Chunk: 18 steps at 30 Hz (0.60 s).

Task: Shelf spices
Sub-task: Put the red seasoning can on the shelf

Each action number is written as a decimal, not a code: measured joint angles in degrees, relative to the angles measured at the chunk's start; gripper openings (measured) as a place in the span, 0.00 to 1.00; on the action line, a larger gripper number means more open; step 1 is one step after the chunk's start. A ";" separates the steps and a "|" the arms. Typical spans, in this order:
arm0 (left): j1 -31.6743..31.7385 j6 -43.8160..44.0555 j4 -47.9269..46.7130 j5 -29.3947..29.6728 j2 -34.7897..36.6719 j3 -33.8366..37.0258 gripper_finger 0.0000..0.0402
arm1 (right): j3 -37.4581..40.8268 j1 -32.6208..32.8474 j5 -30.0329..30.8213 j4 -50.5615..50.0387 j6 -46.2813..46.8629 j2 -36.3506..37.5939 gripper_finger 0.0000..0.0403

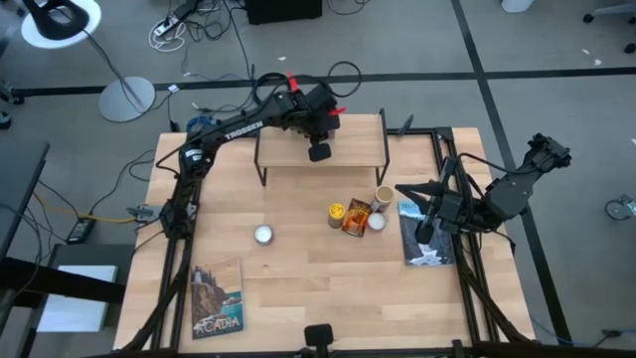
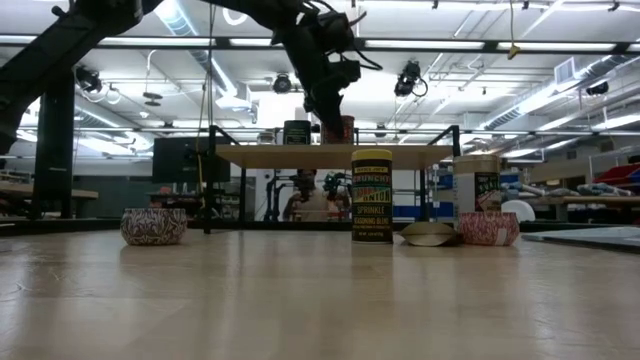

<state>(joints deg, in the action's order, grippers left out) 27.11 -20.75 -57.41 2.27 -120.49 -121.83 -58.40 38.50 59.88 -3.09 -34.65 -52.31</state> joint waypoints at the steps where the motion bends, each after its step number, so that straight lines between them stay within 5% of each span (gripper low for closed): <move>1: 0.00 0.00 0.81 0.35 0.00 0.54 0.00 | 0.01 0.00 0.00 0.00 0.00 0.00 0.01; 18: 1.97 0.00 4.18 1.55 0.00 2.26 0.00 | 0.01 -0.02 0.00 -0.04 0.00 -0.02 0.01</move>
<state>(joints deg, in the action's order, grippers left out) 29.08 -20.75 -53.23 3.82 -120.49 -119.57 -58.39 38.48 59.88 -3.14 -34.65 -52.34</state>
